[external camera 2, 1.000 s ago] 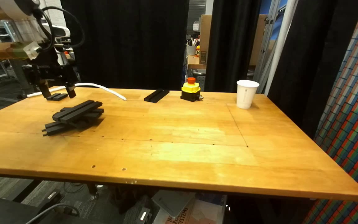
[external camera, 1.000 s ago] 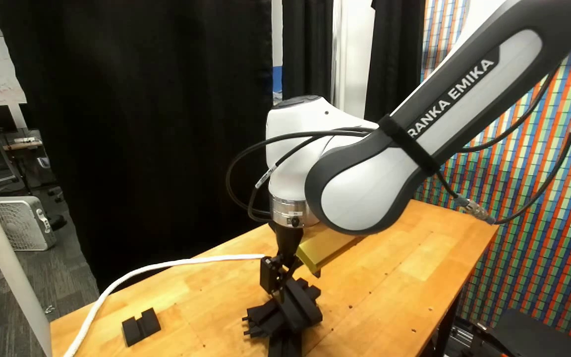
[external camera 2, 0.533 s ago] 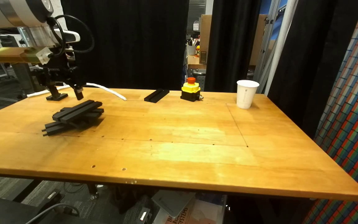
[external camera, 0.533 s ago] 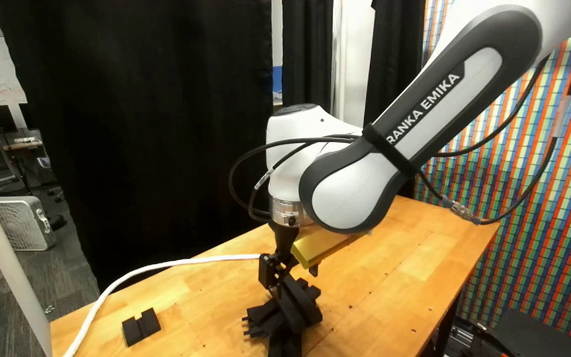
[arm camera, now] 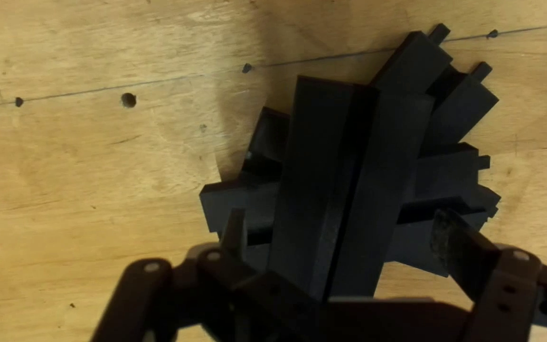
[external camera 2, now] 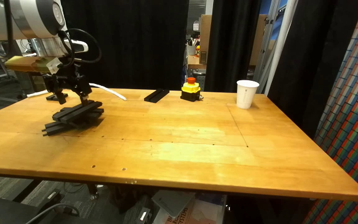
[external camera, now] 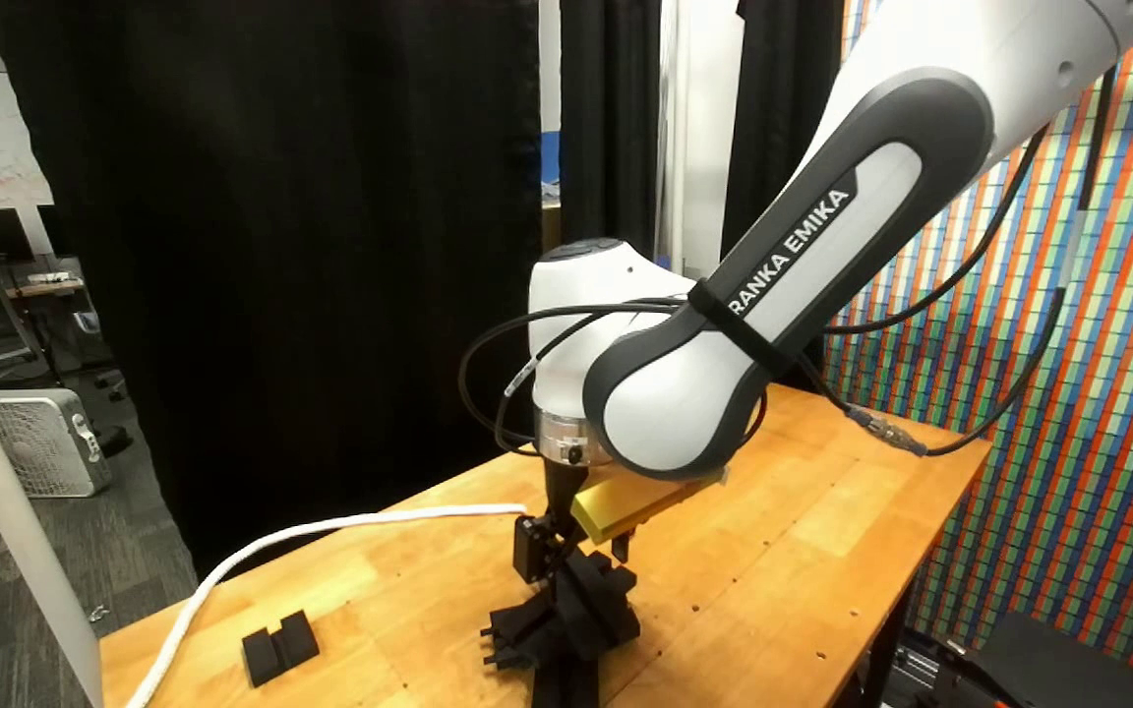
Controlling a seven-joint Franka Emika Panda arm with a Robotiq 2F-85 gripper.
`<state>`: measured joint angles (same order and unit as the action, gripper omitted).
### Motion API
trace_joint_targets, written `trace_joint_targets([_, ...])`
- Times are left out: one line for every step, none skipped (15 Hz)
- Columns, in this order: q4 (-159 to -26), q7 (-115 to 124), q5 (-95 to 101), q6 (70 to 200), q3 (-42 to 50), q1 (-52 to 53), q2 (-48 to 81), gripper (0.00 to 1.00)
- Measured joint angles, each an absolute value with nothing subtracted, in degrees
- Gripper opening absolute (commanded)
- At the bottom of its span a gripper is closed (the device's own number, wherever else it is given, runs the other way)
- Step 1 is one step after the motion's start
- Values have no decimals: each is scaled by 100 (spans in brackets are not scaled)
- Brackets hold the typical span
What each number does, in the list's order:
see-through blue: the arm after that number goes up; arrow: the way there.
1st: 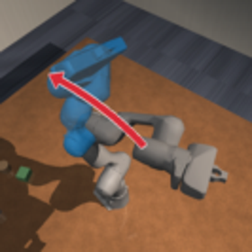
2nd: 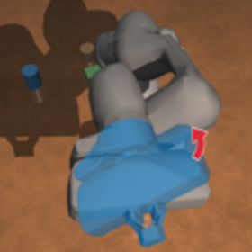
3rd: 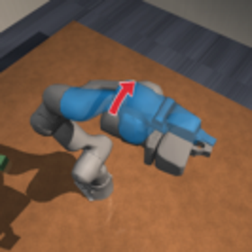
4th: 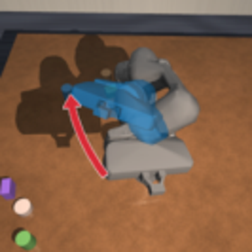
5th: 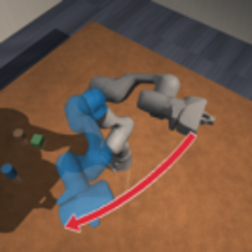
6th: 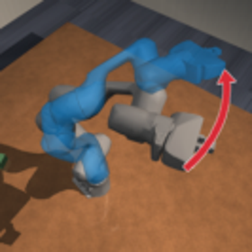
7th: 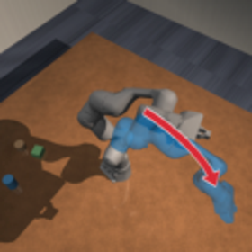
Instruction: Connect three black boards together
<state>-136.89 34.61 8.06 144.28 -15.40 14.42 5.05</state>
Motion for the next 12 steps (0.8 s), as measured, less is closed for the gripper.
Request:
trace_joint_targets([-13659,3461,806,14434,-1519,1443,555,100])
trace_joint_targets([-13623,3461,806,14440,-1499,1445,606,100])
trace_joint_targets([-13587,3461,806,14446,-1480,1447,653,100])
trace_joint_targets([-13547,3461,806,14449,-1461,1448,703,100])
trace_joint_targets([-13516,3461,806,14452,-1445,1450,752,100])
trace_joint_targets([-13489,3461,806,14458,-1430,1453,804,100])
trace_joint_targets([-13462,3461,806,14471,-1412,1460,859,100])
trace_joint_targets([-13444,3461,806,14494,-1395,1468,913,100])
trace_joint_targets([-13429,3461,806,14527,-1380,1476,963,100])
trace_joint_targets([-13417,3461,806,14554,-1363,1488,1005,100])
trace_joint_targets([-13405,3461,806,14567,-1346,1501,1042,100])
trace_joint_targets([-13397,3461,806,14577,-1333,1510,1067,100])
